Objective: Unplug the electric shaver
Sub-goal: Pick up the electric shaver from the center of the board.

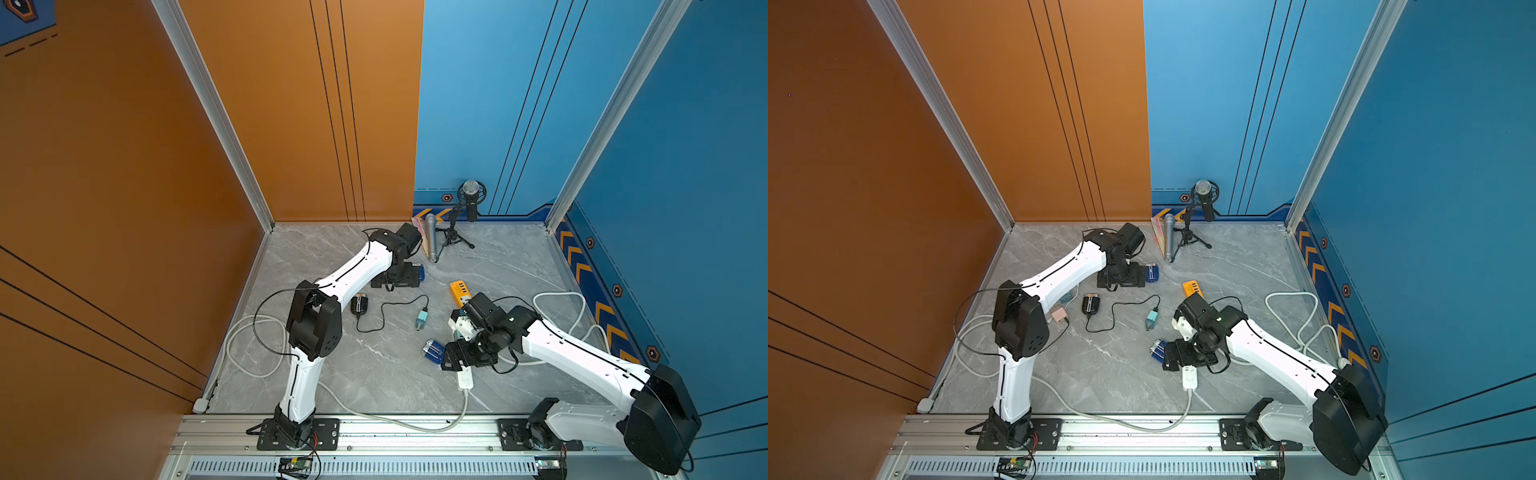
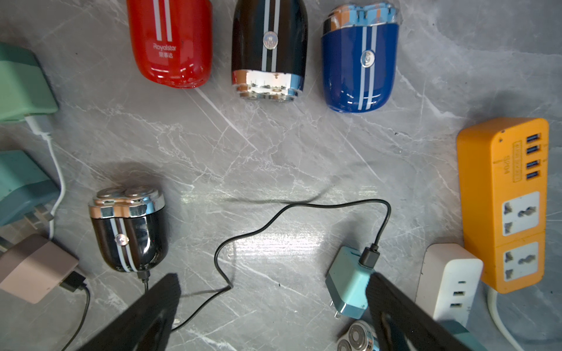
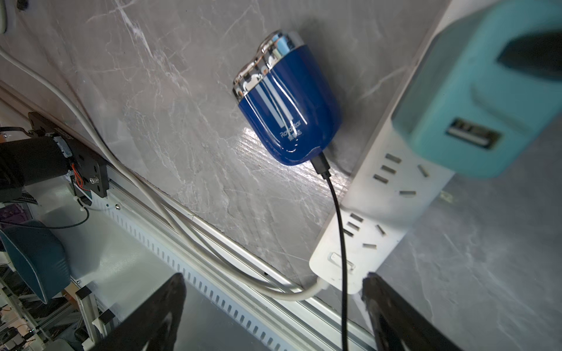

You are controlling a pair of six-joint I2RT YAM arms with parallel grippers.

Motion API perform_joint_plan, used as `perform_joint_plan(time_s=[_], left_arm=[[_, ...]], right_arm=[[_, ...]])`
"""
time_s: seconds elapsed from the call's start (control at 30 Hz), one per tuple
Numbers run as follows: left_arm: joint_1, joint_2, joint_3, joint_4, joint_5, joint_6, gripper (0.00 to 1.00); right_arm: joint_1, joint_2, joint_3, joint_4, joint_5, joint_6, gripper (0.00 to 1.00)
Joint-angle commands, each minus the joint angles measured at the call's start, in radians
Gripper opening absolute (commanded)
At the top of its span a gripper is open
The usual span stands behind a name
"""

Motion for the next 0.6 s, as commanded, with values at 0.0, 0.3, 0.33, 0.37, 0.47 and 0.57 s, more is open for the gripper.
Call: perform_joint_plan(time_s=[0.0,0.3,0.33,0.37,0.47,0.57], left_arm=[[-0.010,0.000,-0.010,0.000,-0.002,0.014,0.98],[-0.016,-0.003,-0.015,0.002,-0.010,0.007,0.98],[-0.016,-0.006,-0.016,0.002,-0.012,0.006,0.98],[-0.016,-0.008,-0.018,0.002,-0.015,0.004,0.98],[-0.015,-0.011,-0.018,0.001,-0.019,0.002,0.98],[-0.012,-0.016,-0.017,0.001,-0.020,-0.006,0.98]], right_arm=[[-0.008,-0.001,-0.010,-0.045,-0.004,-0.068,0.93],[-0.047,0.024,-0.001,-0.052,0.035,-0.119,0.94],[-0.049,0.024,-0.002,-0.055,0.045,-0.113,0.94],[-0.052,0.024,-0.004,-0.056,0.051,-0.109,0.94],[-0.062,0.018,0.007,-0.074,0.056,-0.077,0.93],[-0.065,-0.031,0.005,-0.103,0.081,-0.031,0.94]])
